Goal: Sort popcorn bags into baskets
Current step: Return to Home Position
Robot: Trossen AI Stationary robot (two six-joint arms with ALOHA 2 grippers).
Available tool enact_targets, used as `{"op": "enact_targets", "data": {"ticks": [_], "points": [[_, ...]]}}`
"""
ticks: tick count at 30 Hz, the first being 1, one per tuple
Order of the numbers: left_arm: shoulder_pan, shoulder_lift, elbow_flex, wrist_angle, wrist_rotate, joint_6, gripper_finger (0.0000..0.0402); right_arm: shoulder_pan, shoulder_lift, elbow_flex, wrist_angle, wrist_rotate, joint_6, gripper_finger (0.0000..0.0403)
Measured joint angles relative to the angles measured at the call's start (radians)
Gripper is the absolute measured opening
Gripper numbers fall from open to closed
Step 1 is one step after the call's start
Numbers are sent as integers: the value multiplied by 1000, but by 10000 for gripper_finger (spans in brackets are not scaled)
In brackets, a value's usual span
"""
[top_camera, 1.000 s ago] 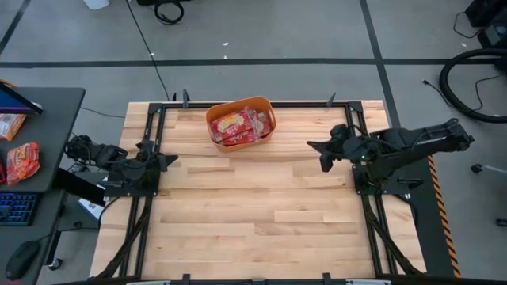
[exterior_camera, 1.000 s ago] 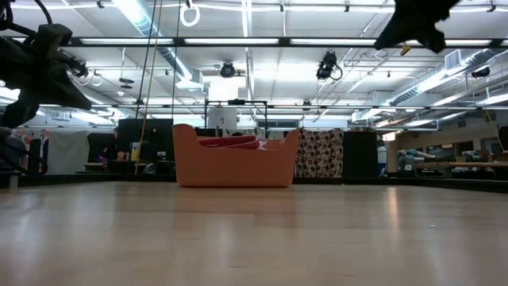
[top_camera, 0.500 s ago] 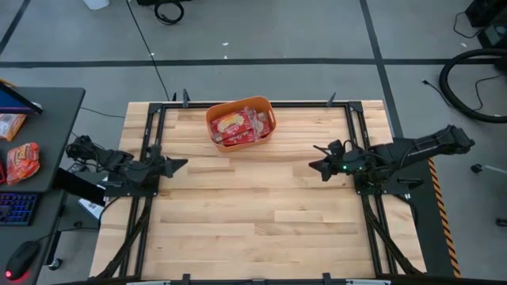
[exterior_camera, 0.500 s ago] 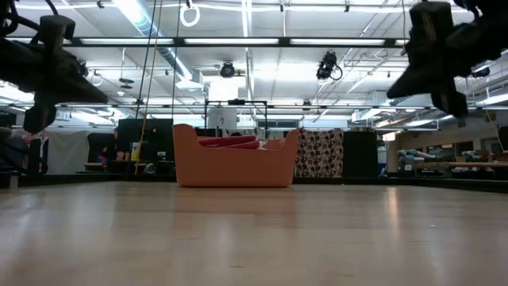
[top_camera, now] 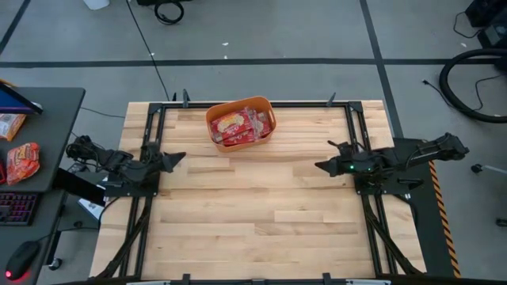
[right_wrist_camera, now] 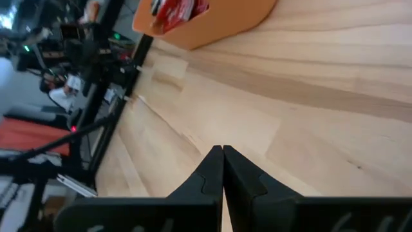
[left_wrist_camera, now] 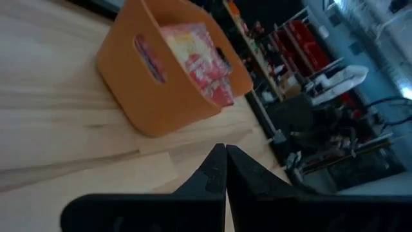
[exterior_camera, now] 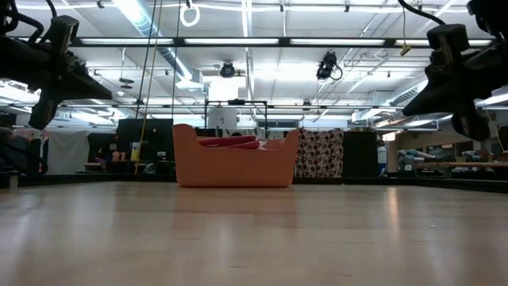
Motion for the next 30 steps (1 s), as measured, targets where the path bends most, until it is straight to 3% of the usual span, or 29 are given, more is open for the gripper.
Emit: {"op": "enact_targets", "data": {"ticks": [6,11,15,21,26,30], "points": [[0,0,0,91,-51,79,4,0,-87,-63,30,37,82,10],[0,0,0,156,-38,184,4,0,-117,-147,234,-32,94,10],[0,0,0,153,-21,215,4,0,-115,-172,359,-21,62,10],[0,0,0,88,11,194,4,0,-116,-173,358,-3,8,12],[0,0,0,-2,-59,193,5,0,-110,-173,325,-74,-213,12],[0,1,3,-73,-121,236,13,0,-97,-173,312,-250,-664,12]]}}
